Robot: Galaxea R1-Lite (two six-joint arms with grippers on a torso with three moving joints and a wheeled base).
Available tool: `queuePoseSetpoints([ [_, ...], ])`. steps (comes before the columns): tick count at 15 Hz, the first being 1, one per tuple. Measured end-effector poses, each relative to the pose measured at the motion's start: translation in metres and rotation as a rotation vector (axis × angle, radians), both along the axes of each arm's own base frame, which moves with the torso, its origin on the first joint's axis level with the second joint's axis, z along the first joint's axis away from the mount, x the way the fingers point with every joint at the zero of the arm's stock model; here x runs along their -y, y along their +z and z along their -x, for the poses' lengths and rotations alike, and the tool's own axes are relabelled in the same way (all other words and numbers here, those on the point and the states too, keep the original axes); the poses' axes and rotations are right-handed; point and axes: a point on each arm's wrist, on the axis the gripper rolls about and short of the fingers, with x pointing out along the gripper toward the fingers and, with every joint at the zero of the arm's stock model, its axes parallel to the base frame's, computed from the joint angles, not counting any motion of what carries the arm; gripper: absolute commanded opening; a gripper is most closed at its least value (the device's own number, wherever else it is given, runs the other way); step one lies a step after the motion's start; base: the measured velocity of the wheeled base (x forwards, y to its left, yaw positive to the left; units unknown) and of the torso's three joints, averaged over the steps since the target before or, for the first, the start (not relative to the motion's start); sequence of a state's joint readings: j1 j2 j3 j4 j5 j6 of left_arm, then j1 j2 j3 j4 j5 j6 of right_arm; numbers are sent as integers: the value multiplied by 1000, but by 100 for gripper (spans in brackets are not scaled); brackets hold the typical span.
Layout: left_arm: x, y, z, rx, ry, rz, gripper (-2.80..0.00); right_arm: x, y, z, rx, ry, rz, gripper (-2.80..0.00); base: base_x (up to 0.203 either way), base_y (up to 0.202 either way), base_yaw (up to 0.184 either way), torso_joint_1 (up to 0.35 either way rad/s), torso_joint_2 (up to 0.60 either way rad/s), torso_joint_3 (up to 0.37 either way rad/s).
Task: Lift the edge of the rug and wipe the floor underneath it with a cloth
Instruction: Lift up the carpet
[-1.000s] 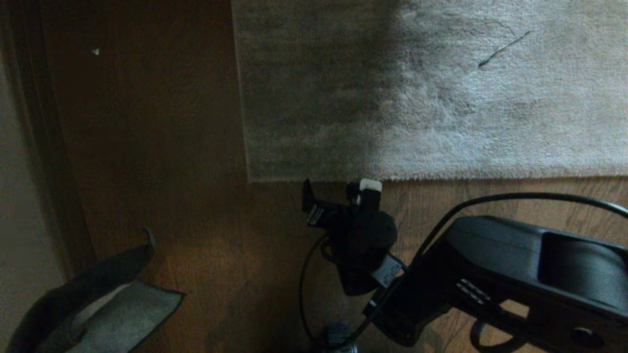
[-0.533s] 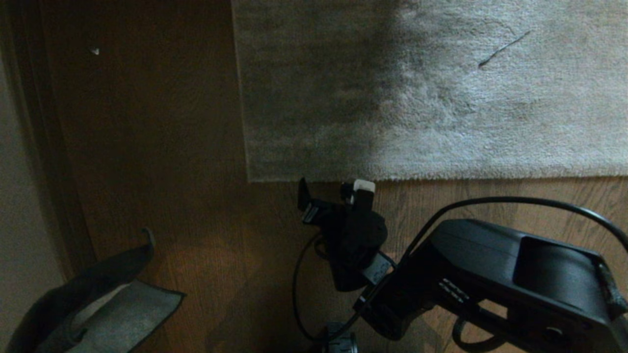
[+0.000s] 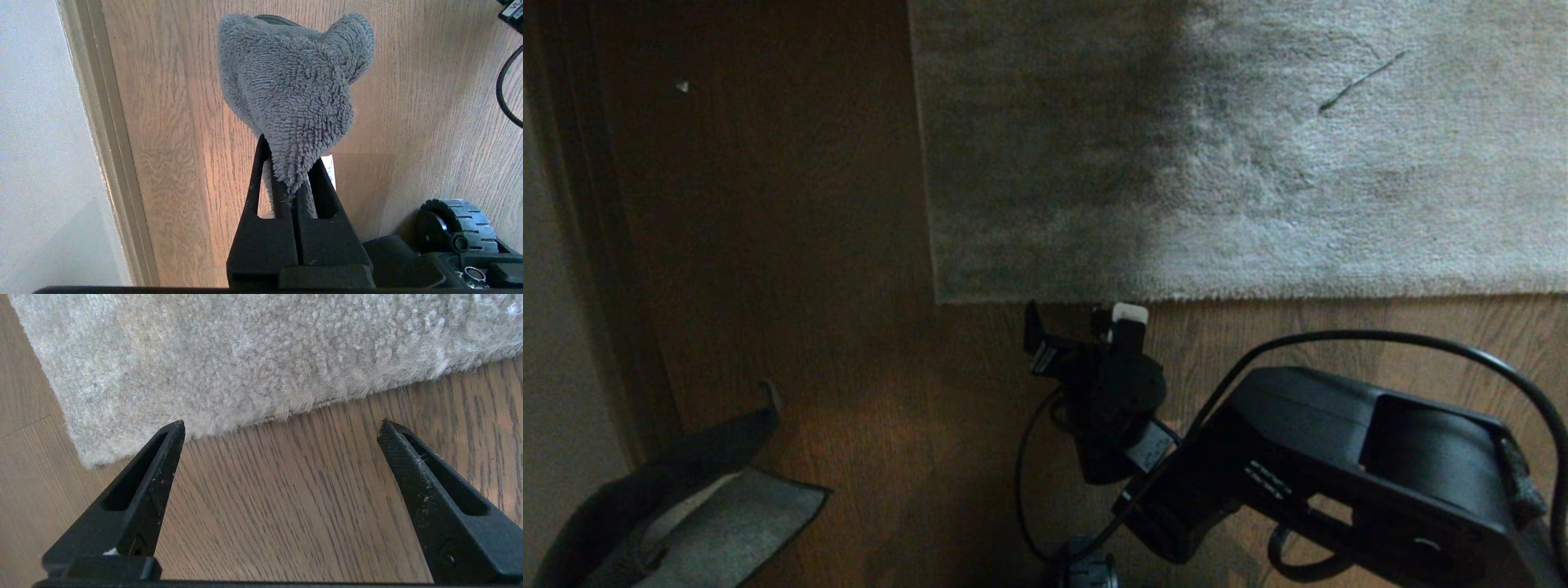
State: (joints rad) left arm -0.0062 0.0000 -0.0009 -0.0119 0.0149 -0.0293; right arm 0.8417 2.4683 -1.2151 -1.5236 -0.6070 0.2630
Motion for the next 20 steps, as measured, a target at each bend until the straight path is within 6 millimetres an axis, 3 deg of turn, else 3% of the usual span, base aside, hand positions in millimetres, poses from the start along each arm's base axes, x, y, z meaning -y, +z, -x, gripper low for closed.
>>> queuePoseSetpoints([
  [13,0,0,0,0,0,1,-280,9,8,-24,43,-60,-25,0,0,0,0,0,0,0],
  [20,0,0,0,0,0,1,-280,25,17,-44,78,-105,-40,0,0,0,0,0,0,0],
])
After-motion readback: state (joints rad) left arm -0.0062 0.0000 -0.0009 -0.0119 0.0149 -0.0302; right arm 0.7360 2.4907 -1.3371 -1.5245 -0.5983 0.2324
